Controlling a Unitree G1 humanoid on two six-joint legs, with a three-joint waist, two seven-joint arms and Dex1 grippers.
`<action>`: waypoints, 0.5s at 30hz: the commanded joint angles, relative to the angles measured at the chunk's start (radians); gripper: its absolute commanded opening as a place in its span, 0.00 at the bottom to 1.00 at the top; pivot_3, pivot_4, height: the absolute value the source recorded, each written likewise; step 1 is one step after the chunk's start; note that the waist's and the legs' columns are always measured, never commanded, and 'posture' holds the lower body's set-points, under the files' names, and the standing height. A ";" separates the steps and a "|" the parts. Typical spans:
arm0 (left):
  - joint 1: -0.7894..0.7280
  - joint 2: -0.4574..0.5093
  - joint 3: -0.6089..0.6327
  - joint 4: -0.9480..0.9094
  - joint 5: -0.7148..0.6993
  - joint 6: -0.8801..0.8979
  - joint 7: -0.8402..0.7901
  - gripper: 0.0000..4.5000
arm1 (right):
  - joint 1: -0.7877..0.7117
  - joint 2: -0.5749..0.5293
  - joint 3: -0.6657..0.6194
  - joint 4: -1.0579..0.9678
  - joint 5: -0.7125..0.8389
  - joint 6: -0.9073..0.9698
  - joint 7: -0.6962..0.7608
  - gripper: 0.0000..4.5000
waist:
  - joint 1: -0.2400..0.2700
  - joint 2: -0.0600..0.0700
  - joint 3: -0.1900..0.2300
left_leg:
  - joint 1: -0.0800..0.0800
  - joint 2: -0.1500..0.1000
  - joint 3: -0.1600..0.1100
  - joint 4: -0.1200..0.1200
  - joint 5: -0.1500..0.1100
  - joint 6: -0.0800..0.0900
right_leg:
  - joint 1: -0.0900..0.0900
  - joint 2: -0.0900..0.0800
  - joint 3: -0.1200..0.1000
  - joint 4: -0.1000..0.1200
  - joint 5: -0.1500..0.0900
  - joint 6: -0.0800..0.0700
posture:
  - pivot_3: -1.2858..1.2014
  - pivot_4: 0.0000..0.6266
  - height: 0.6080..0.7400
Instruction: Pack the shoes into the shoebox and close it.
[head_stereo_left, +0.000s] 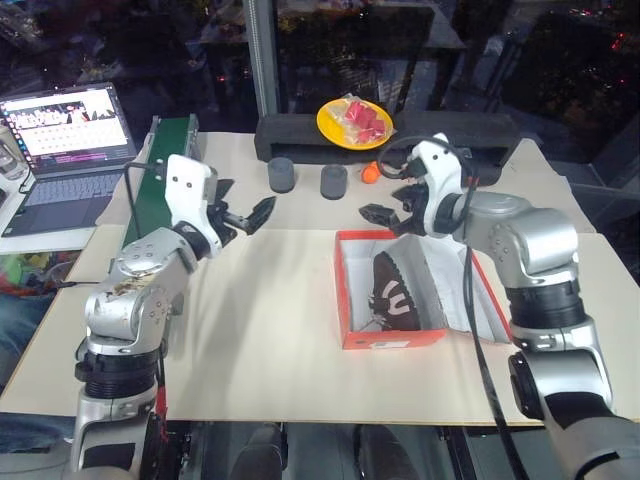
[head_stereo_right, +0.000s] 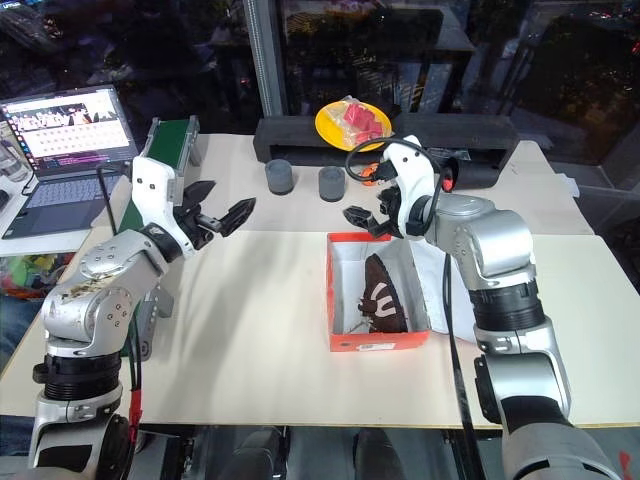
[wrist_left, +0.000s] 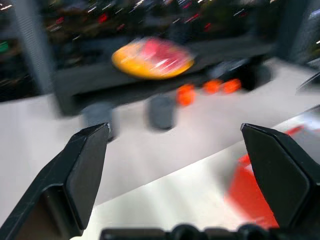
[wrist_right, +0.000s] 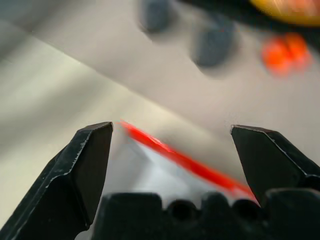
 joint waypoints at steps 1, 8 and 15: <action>0.039 0.024 0.042 0.059 0.084 -0.037 0.062 1.00 | 0.055 0.004 -0.081 -0.075 0.072 -0.063 0.074 0.99 | 0.001 0.000 0.000 | 0.000 0.000 0.000 0.000 0.000 0.000 | 0.000 0.000 0.000 0.000 0.000 0.000 | 0.52 0.24 1.00; 0.101 -0.015 0.172 0.098 0.116 -0.062 0.183 1.00 | 0.166 0.078 -0.041 -0.117 0.086 -0.128 0.111 0.99 | 0.000 -0.001 0.000 | 0.001 0.000 0.000 0.000 0.000 0.000 | 0.000 0.000 0.000 0.001 0.000 0.000 | 0.52 0.24 1.00; 0.131 -0.054 0.258 0.135 0.130 -0.077 0.272 1.00 | 0.150 0.159 -0.002 -0.080 0.060 -0.193 0.103 0.99 | 0.002 -0.001 -0.001 | 0.001 0.000 0.000 0.001 0.000 0.000 | 0.000 0.000 0.000 0.002 0.001 -0.001 | 0.52 0.24 1.00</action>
